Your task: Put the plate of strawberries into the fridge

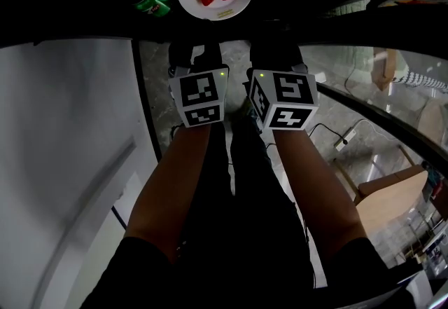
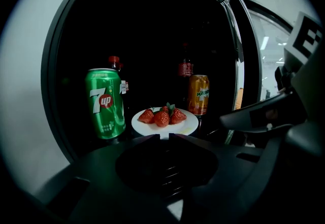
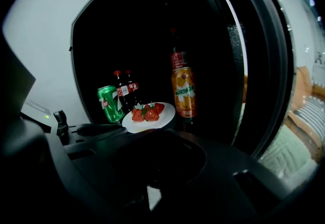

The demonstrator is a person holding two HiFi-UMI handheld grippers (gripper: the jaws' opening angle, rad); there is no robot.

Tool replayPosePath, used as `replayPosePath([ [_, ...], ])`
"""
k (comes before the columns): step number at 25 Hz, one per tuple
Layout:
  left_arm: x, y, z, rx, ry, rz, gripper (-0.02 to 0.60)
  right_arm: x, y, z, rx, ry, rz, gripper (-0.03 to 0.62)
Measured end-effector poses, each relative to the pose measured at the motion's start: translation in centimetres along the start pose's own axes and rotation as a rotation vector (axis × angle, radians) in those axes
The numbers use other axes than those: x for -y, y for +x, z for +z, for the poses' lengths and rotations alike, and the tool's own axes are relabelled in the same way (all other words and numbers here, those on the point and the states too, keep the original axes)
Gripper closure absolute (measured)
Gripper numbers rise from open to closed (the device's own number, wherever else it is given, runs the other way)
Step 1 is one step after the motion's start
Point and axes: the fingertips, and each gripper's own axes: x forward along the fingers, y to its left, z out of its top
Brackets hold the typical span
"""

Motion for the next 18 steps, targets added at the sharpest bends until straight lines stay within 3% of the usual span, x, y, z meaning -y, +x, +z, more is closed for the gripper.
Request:
replayPosePath([
  [18,-2.0,0.6,1.7,0.034,-0.046,-0.005,0.535,-0.3,0.8,1.9,0.056,-0.016,-0.026,0.589],
])
